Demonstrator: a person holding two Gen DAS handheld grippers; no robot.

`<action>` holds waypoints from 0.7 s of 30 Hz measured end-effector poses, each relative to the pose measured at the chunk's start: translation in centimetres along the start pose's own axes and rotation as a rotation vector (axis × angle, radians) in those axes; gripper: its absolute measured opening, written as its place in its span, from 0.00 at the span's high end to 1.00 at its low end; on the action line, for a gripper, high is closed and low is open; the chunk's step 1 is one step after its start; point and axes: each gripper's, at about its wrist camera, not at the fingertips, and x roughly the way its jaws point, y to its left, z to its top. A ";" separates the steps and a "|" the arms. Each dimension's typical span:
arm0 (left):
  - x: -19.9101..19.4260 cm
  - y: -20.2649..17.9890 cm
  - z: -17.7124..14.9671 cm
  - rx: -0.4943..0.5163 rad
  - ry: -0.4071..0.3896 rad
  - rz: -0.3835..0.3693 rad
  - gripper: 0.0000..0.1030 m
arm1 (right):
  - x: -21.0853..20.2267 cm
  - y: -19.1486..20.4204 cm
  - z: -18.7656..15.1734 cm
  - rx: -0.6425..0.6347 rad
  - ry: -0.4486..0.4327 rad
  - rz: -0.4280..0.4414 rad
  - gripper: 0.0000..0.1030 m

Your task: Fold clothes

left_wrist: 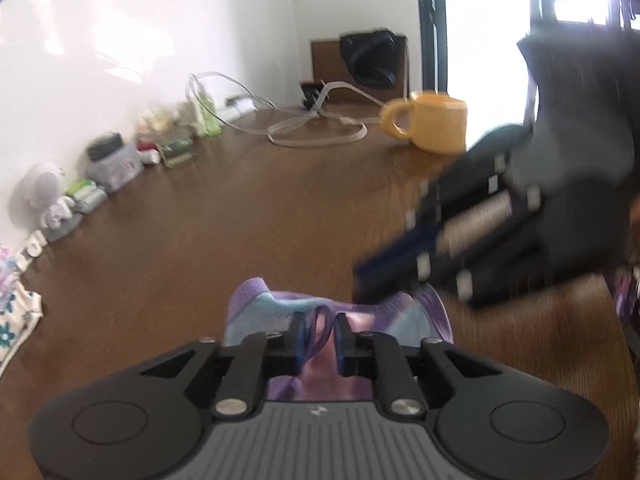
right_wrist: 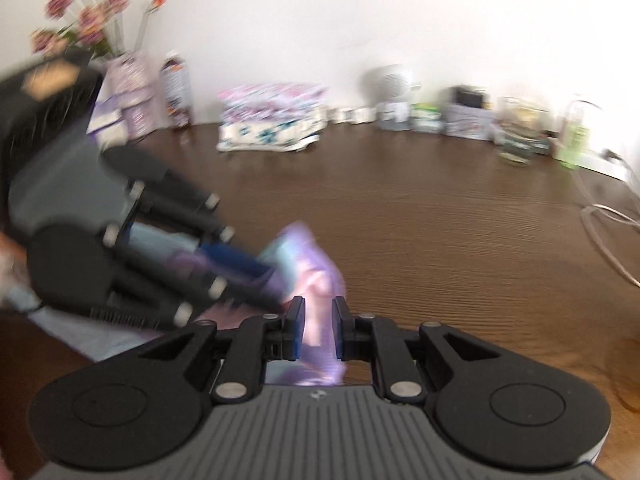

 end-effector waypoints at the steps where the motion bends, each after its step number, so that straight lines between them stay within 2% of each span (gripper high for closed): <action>1: 0.3 -0.1 -0.1 -0.006 0.011 -0.013 0.71 | -0.3 -0.3 0.0 0.014 -0.009 -0.004 0.87; 3: 0.5 -0.1 -0.4 -0.036 0.021 -0.037 0.57 | -0.9 -0.8 0.0 0.043 -0.026 -0.012 0.87; 7: -0.4 0.4 -0.5 -0.073 -0.017 -0.050 0.53 | -2.1 -1.9 0.1 0.101 -0.061 -0.028 0.87; 9: -1.0 0.6 -0.5 -0.080 -0.029 -0.039 0.53 | -1.5 -1.8 0.5 0.104 -0.054 0.001 0.81; 11: -1.7 0.7 -0.6 -0.086 -0.031 -0.017 0.53 | -0.4 -1.5 1.0 0.107 -0.037 0.028 0.69; 13: -2.5 1.1 -1.0 -0.103 -0.031 0.008 0.52 | 0.9 -1.4 1.5 0.112 -0.013 0.047 0.67; 15: -3.5 1.6 -1.5 -0.130 -0.032 0.016 0.52 | 1.9 -1.3 1.6 0.117 0.018 0.052 0.71; 16: -3.9 1.9 -1.8 -0.142 -0.032 0.016 0.52 | 2.4 -1.2 1.7 0.119 0.034 0.054 0.87; 17: -4.3 2.1 -2.0 -0.153 -0.032 0.020 0.52 | 2.7 -1.3 1.7 0.126 0.044 0.059 0.97; 21: -4.8 3.2 -3.0 -0.183 -0.025 0.064 0.52 | 2.0 -2.1 1.0 0.185 0.035 0.046 0.97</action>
